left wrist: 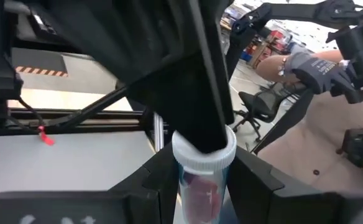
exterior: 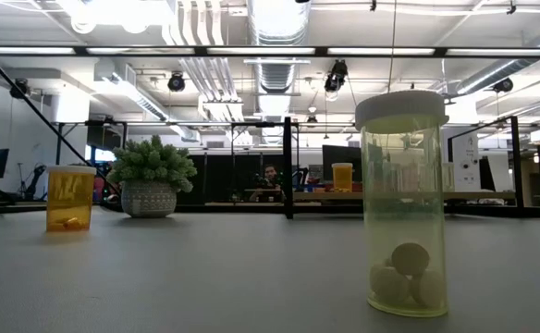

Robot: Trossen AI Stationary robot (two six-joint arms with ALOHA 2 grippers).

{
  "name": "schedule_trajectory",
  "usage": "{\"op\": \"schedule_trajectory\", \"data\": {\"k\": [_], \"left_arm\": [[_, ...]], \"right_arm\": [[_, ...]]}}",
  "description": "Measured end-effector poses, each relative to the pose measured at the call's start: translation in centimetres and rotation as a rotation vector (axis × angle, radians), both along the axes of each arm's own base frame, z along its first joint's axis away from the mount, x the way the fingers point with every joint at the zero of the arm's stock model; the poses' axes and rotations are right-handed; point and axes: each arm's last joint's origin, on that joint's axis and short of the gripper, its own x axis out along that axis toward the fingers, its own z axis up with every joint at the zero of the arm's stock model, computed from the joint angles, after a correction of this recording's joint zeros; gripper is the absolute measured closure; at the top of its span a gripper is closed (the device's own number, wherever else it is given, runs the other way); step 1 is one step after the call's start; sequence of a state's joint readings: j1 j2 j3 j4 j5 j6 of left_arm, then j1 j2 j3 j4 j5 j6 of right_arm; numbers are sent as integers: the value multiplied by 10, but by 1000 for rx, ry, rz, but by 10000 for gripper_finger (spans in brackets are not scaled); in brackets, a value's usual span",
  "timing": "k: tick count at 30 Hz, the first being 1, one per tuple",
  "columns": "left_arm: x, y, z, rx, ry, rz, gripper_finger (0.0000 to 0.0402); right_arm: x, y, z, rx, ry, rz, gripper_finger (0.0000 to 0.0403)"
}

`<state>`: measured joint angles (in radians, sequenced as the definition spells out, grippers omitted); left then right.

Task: Pick and place medicine bottles onto shelf by color
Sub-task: Put the blue pill bottle on the shelf aligned with the other blue pill bottles

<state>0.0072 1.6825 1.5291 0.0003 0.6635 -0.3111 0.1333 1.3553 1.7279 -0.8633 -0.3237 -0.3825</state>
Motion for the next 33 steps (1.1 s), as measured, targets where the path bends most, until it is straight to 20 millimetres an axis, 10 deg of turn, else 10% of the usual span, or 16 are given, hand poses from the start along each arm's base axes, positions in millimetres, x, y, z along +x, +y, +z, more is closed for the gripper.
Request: {"op": "schedule_trajectory", "data": {"k": [33], "left_arm": [[0, 1, 1, -22, -7, -44, 299]], "right_arm": [[-5, 19, -5, 89, 135, -19, 243]]}}
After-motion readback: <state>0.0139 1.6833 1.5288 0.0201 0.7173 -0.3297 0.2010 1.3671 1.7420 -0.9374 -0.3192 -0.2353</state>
